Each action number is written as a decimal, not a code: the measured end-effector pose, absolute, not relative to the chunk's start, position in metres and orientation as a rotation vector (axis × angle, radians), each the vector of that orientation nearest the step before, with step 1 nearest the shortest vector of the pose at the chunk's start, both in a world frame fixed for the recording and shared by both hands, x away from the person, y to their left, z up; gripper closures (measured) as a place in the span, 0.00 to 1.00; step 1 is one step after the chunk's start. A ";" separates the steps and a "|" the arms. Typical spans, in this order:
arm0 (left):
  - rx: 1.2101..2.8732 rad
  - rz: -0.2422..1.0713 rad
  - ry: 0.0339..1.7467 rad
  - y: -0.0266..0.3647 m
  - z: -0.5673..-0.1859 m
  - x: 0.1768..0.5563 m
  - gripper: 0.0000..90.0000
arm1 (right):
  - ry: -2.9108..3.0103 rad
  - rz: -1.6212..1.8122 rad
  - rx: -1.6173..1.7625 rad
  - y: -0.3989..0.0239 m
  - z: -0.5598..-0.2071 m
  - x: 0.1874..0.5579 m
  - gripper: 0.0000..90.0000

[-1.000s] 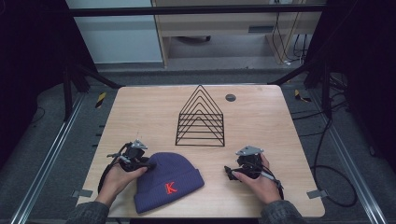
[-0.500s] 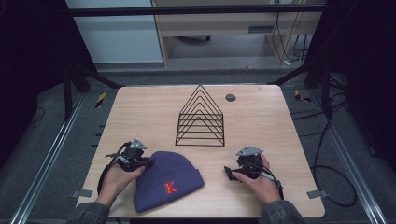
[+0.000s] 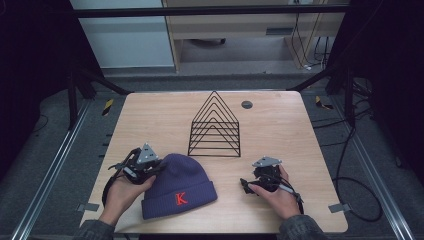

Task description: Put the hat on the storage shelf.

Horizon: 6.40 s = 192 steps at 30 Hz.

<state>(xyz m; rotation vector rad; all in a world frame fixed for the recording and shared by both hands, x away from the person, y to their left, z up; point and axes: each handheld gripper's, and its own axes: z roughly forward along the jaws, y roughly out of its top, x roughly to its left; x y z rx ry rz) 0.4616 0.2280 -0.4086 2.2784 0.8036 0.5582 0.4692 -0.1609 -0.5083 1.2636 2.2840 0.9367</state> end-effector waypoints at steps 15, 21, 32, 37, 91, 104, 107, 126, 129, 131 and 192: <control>2.240 0.638 0.629 0.215 -0.329 0.457 0.88 | 2.248 0.993 1.191 -0.172 -0.484 0.468 0.12; 2.217 0.666 0.606 0.217 -0.299 0.464 0.88 | 2.198 1.101 1.138 -0.167 -0.455 0.463 0.17; 2.207 0.723 0.537 0.207 -0.261 0.470 0.88 | 2.230 1.193 0.999 -0.140 -0.423 0.454 0.23; 2.212 0.752 0.488 0.197 -0.246 0.472 0.88 | 2.244 1.222 0.952 -0.127 -0.411 0.454 0.26; 2.016 0.709 0.519 0.181 -0.190 0.499 0.88 | 2.338 1.313 0.737 -0.107 -0.305 0.509 0.83; 2.065 0.734 0.513 0.151 -0.182 0.544 0.88 | 2.266 1.231 0.820 -0.125 -0.297 0.536 0.84; 2.049 0.731 0.513 0.146 -0.181 0.556 0.88 | 2.246 1.240 0.843 -0.131 -0.294 0.546 0.84; 2.082 0.724 0.537 0.120 -0.206 0.593 0.88 | 2.246 1.146 0.907 -0.145 -0.309 0.564 0.85; 2.088 0.722 0.540 0.115 -0.211 0.594 0.88 | 2.265 1.132 0.921 -0.148 -0.313 0.564 0.85; 2.087 0.718 0.539 0.115 -0.213 0.595 0.88 | 2.269 1.127 0.922 -0.148 -0.314 0.563 0.85; 2.114 0.625 0.565 0.128 -0.287 0.591 0.88 | 2.391 1.038 0.967 -0.144 -0.373 0.558 0.83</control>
